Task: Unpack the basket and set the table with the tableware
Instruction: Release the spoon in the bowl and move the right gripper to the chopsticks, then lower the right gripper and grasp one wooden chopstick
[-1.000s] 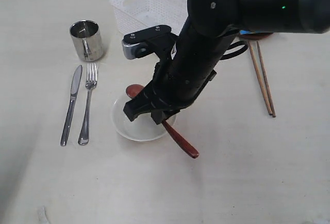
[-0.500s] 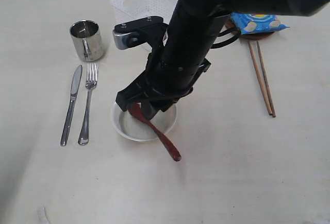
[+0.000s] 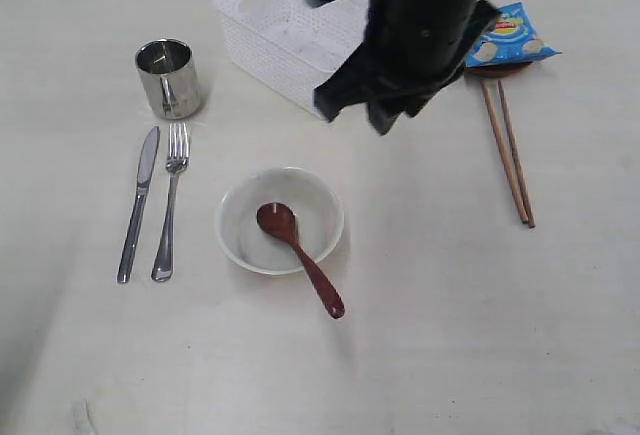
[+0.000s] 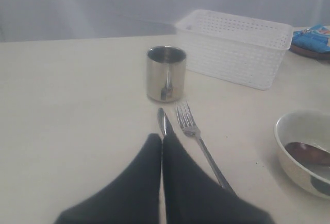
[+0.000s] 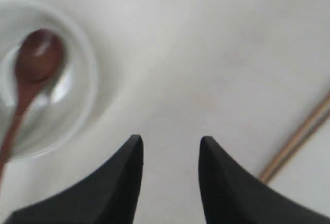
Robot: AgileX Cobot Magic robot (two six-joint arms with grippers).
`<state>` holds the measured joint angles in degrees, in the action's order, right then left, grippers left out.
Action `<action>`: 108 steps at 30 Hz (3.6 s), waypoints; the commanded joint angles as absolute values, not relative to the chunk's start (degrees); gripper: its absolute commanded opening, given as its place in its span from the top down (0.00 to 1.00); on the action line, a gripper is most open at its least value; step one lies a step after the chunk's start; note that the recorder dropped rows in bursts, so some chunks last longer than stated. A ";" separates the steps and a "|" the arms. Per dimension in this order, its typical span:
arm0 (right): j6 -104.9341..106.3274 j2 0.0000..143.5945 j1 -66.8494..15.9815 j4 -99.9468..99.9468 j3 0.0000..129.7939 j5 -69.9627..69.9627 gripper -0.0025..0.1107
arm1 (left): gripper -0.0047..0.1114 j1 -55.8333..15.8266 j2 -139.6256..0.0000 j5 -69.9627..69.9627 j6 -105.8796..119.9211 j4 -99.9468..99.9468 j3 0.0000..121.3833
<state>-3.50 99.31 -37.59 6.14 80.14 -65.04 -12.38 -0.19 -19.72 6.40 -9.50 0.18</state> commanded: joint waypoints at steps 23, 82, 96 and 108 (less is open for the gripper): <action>2.01 121.80 -9.19 -2.80 80.43 -50.91 0.66 | 0.96 -12.71 0.00 -19.62 6.35 -9.49 0.00; 4.71 125.59 -5.44 -9.31 80.57 -47.43 0.66 | 0.96 -12.71 0.00 -19.62 6.35 -9.49 0.00; 3.80 128.82 -8.14 -10.32 80.57 -49.96 0.66 | 0.96 -12.71 0.00 -19.62 6.35 -9.49 0.00; -12.74 129.03 -16.01 12.57 80.57 -52.53 0.85 | 0.96 -12.71 0.00 -19.62 6.35 -9.24 0.00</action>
